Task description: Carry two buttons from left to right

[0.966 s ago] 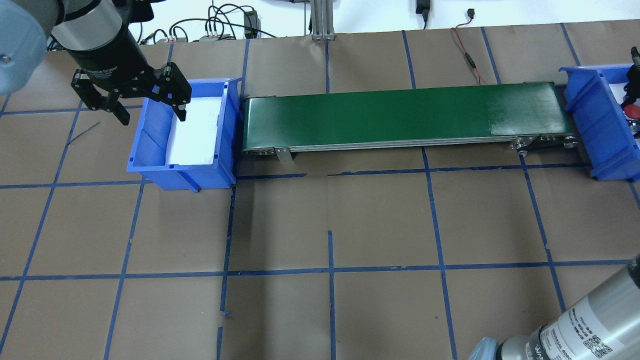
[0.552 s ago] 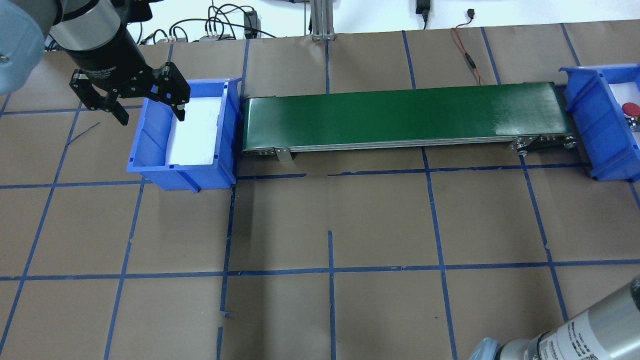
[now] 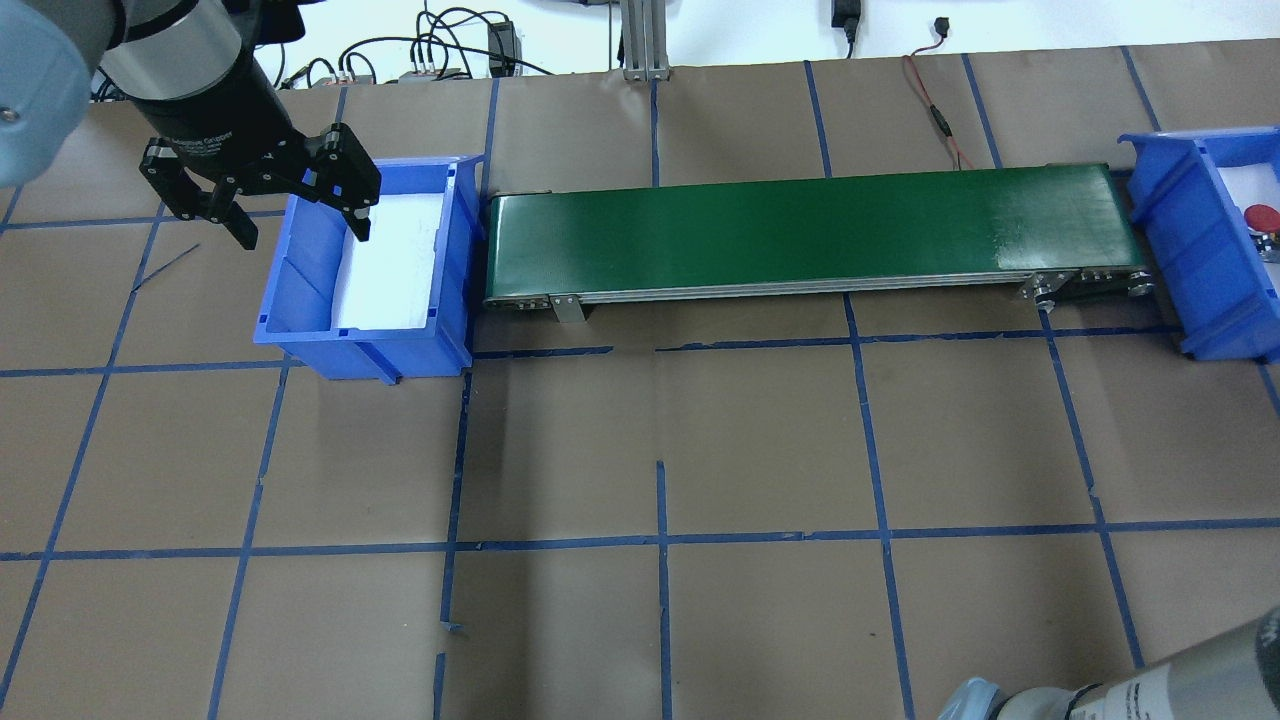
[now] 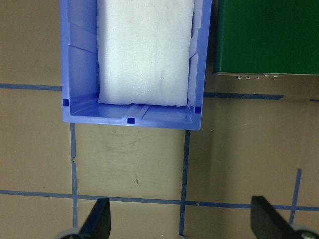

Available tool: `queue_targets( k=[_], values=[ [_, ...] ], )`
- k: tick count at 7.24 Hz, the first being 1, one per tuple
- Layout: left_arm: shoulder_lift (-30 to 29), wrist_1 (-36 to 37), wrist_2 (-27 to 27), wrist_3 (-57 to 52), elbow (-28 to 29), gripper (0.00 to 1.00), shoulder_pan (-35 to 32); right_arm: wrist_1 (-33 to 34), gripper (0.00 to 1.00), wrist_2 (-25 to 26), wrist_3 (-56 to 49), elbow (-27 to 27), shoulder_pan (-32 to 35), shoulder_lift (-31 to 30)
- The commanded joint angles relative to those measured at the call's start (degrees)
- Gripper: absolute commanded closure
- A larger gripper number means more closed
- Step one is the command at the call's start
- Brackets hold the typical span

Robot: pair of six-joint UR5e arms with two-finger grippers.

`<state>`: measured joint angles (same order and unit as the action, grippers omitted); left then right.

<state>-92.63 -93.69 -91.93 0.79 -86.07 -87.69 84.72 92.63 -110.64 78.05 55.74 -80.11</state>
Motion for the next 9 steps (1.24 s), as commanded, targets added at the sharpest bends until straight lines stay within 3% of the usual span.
queue_targets(
  k=[1, 4, 6, 9],
  values=[
    [0.00, 0.00, 0.00, 0.00, -0.06, 0.00, 0.06, -4.39, 0.05, -0.69, 23.27, 4.11, 11.95, -9.58],
    [0.00, 0.00, 0.00, 0.00, 0.03, 0.00, 0.07, -4.48, 0.04, -1.04, 51.30, 4.92, 26.92, -11.83],
    [0.00, 0.00, -0.09, 0.00, 0.03, 0.00, 0.07, -3.69, 0.00, -1.83, 77.20, 4.31, 36.68, -10.69],
    [0.00, 0.00, -0.09, 0.00, 0.03, 0.00, 0.15, -3.07, 0.00, -1.57, 95.17, 4.48, 38.65, -10.42]
  ],
)
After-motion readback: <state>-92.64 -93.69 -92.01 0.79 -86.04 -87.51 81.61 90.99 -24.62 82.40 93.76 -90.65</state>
